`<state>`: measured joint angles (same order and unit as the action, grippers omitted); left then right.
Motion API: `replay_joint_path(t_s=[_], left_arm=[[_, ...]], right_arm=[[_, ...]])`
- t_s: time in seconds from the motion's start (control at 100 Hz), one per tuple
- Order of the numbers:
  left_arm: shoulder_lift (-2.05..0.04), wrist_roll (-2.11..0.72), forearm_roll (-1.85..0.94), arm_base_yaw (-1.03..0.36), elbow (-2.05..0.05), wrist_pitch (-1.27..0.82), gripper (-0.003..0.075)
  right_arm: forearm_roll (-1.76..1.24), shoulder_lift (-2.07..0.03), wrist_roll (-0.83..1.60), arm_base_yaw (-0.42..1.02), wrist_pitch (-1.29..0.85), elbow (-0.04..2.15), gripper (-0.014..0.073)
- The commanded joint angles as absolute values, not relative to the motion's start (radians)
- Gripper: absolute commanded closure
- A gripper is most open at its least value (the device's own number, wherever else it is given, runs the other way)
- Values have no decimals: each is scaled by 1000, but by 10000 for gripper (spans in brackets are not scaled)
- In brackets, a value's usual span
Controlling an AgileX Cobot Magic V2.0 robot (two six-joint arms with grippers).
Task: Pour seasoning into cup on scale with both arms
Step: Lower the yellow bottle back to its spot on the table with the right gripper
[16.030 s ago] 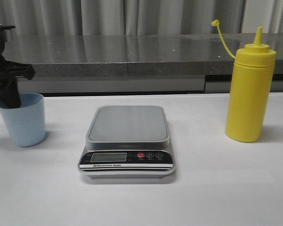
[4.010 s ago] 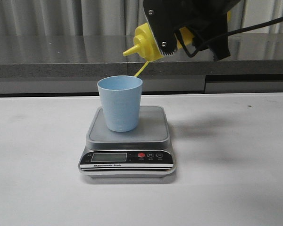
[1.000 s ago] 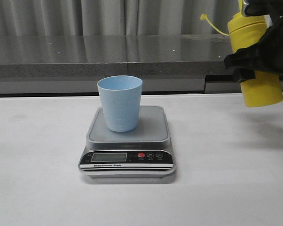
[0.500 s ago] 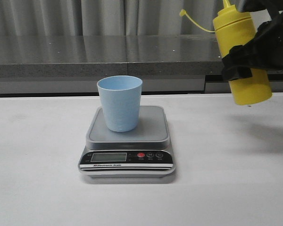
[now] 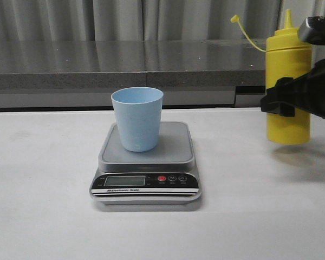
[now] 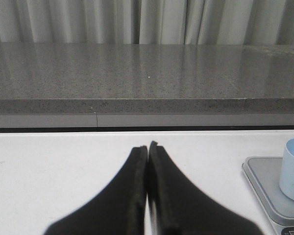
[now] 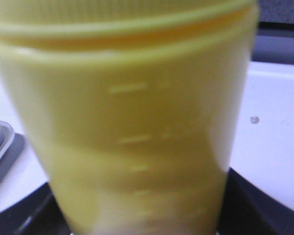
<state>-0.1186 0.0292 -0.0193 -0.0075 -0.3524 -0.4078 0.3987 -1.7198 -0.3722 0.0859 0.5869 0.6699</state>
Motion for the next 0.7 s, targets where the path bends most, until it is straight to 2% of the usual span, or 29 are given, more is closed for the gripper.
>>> replay_joint_path(t_s=[0.0,0.29,0.36,0.43,0.55,0.69], left_arm=[[-130,38,-25,-5,-380,-328,741],[-130,38,-25,-5,-380,-328,741],[-130,38,-25,-5,-380,-328,741],[-130,38,-25,-5,-380,-328,741],[-130,38,-25,-5,-380,-328,741],[-130,38,-25,-5,-380,-328,741]], right_arm=[[383,-1714,-335,77,732,688,486],[381,-1786,-328,77,776,688,480],[381,-1789,-328,77,773,688,453],[381,-1789,-328,77,773,686,378],[381,-1789,-328,77,774,686,193],[360,-1789,-328,77,775,678,18]])
